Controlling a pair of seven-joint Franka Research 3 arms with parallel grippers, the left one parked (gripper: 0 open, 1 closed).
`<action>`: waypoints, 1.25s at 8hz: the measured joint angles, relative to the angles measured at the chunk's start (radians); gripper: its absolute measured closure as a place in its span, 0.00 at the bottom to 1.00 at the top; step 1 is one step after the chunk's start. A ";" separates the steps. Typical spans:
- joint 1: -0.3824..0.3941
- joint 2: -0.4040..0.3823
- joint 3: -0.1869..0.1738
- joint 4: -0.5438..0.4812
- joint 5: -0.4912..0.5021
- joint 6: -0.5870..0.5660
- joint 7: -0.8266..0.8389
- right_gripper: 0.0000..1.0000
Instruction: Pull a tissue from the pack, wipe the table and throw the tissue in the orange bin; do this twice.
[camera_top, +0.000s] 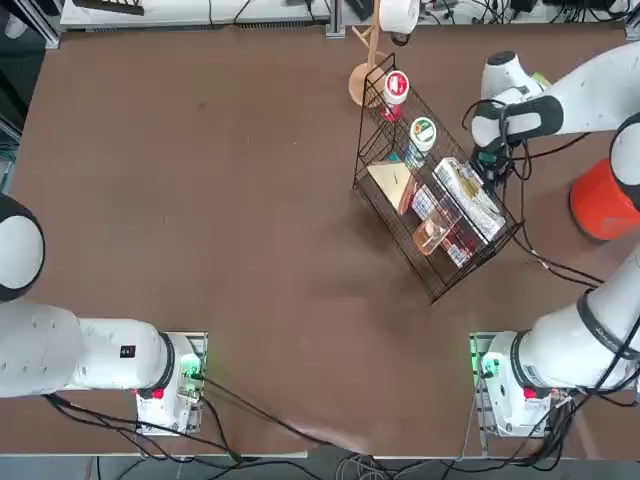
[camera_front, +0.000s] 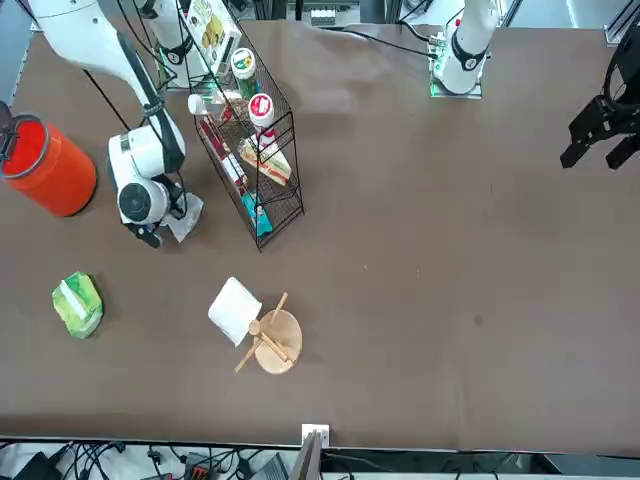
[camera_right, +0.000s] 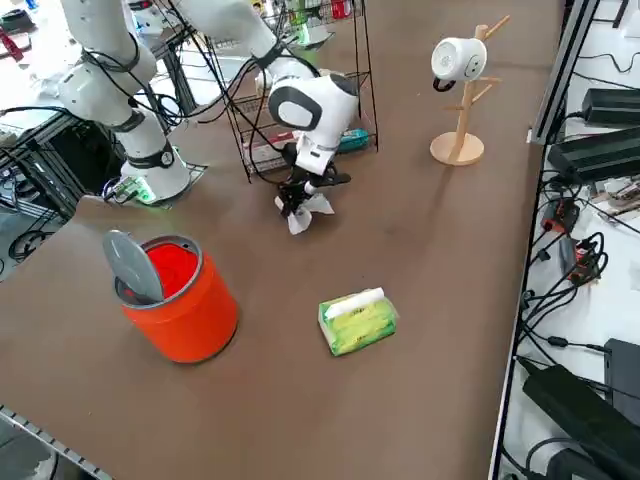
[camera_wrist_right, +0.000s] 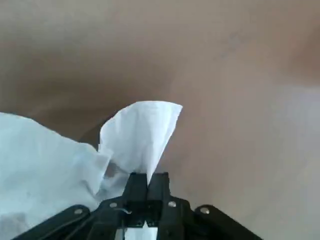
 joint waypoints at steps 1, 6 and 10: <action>-0.004 -0.007 -0.001 -0.014 -0.003 -0.008 0.000 0.99; -0.015 -0.040 -0.005 -0.038 -0.014 -0.084 -0.002 0.99; -0.041 -0.133 -0.006 -0.036 -0.016 -0.191 -0.124 0.99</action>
